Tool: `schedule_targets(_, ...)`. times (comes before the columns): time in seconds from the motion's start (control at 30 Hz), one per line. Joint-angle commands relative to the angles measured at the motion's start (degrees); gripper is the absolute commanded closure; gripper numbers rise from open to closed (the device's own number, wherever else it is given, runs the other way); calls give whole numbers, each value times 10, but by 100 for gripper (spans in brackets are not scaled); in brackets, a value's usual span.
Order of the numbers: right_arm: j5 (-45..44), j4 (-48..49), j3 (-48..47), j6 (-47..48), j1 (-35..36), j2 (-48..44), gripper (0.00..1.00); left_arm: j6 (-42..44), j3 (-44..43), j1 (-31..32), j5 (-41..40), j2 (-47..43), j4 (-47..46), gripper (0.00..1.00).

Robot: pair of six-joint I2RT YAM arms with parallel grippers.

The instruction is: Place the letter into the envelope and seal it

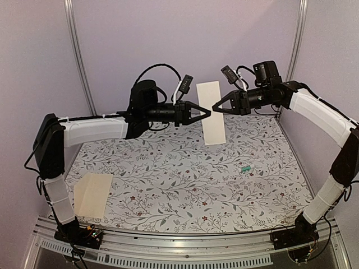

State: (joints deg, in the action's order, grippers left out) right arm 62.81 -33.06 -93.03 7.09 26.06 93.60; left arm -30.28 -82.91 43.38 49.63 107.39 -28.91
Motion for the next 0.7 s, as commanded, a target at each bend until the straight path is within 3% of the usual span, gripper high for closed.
schedule_targets(0.0,11,10,9,-3,-1,6,90,1,-17,-6,1,6,5,100)
schedule_targets(0.07,10,11,13,-3,0,6,81,3,-16,-5,-1,6,5,100)
schedule_targets(0.1,10,11,16,-3,0,5,81,2,-17,-6,-1,6,4,100)
schedule_targets(0.27,13,12,19,-5,0,5,97,-1,-19,-6,-1,10,1,100)
schedule_targets(0.37,12,13,17,-5,0,6,100,-1,-18,-6,-4,9,4,99)
schedule_targets(0.4,8,13,16,-4,1,5,100,0,-19,-7,-8,10,10,95)
schedule_targets(0.53,-53,-18,11,30,-7,-4,100,39,-8,-10,-86,-20,93,63)
schedule_targets(0.67,-122,-90,10,126,-30,-15,100,88,32,-12,-278,-94,252,50)
